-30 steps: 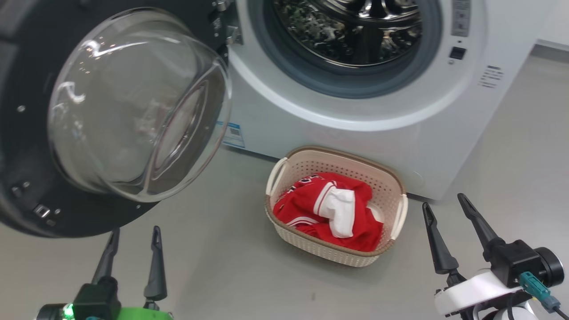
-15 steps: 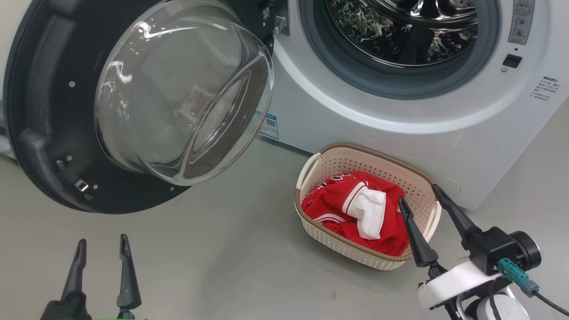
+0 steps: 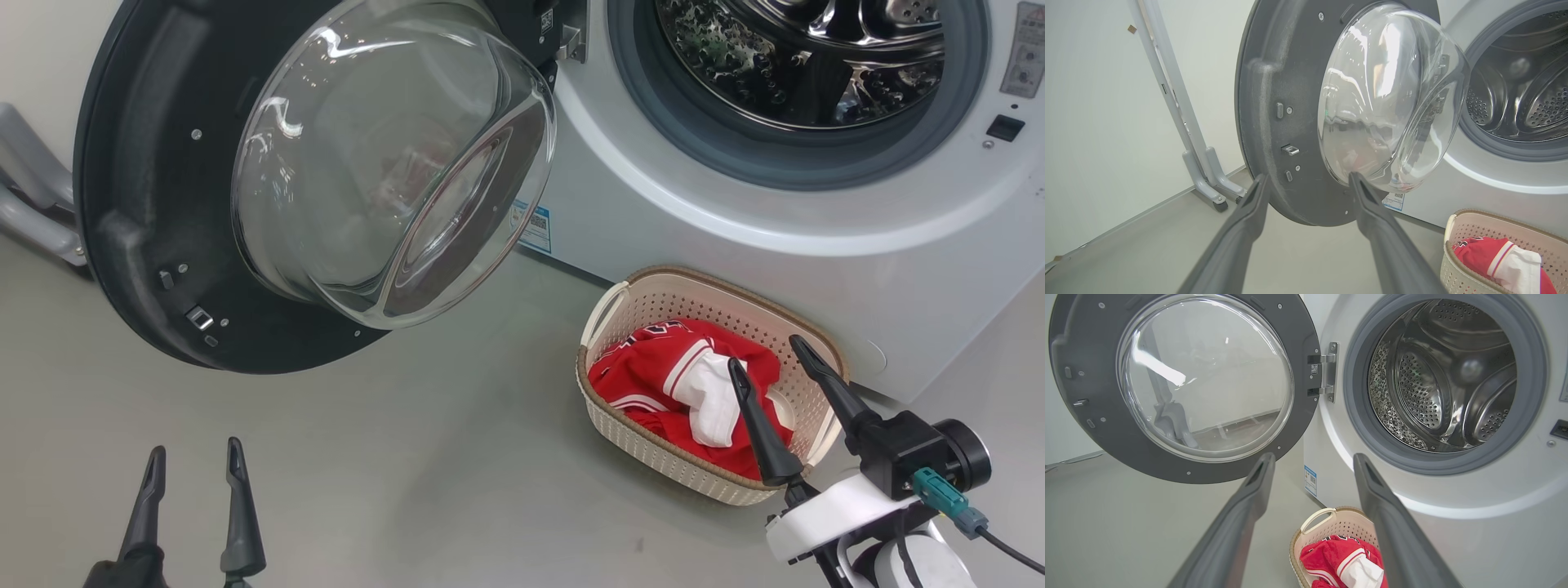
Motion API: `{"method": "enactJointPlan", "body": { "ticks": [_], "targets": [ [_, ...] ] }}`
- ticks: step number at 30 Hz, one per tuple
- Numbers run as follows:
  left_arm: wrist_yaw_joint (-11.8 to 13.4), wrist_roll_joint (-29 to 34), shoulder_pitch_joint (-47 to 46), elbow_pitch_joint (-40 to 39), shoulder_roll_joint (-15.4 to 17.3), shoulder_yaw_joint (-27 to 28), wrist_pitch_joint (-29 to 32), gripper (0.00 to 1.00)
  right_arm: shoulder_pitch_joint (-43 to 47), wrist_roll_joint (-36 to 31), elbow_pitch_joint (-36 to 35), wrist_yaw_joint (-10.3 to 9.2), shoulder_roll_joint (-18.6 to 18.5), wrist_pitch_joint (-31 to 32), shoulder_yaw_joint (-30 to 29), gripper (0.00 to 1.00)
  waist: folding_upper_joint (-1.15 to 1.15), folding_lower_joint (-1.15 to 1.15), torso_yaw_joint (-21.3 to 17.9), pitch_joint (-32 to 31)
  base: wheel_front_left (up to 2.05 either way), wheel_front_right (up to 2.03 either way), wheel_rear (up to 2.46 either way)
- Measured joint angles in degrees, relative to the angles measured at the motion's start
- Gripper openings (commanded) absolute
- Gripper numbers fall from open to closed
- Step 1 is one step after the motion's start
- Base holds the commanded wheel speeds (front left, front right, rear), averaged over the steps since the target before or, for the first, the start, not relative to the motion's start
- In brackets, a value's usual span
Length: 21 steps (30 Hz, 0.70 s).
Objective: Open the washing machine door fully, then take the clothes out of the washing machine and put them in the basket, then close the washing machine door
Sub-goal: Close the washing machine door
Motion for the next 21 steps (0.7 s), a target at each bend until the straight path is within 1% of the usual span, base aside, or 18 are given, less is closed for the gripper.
{"method": "enactJointPlan", "body": {
  "ticks": [8, 9, 10, 12, 21],
  "targets": [
    [0.0, -0.6, 0.0, -0.2, 0.0, -0.3, 0.0, 1.0, 0.0, 0.1, 0.1, 0.0, -0.3, 0.0, -0.5, 1.0, 0.0, 0.0, -0.1, 0.1, -0.04, -0.04, -0.04],
    [0.0, -0.6, 0.0, -0.2, 0.0, -0.3, -0.1, 0.94, 0.0, 0.1, 0.1, 0.0, -0.3, 0.0, -0.6, 1.0, 0.0, 0.0, -0.2, 0.2, 0.0, 0.0, 0.0],
    [0.0, -0.6, 0.0, -0.2, 0.0, -0.3, -0.5, 0.48, 0.0, 0.1, 0.1, 0.0, -0.3, 0.0, -0.6, 1.0, 0.0, 0.0, -0.2, 0.2, 0.0, 0.0, 0.0],
    [0.0, -0.9, 0.0, -0.2, 0.0, -0.3, -0.5, 0.0, 0.0, 0.1, 0.1, -0.01, -0.3, 0.0, -0.7, 1.0, 0.0, 0.0, -0.2, 0.2, 0.0, 0.0, 0.0],
    [0.0, -2.3, 0.0, -0.5, 0.0, -0.4, -0.5, 0.0, 0.0, 0.3, 0.1, 0.0, -0.5, 0.0, -0.7, 1.0, 0.0, 0.0, -0.2, 0.5, 0.0, 0.0, 0.0]
  ]
}}
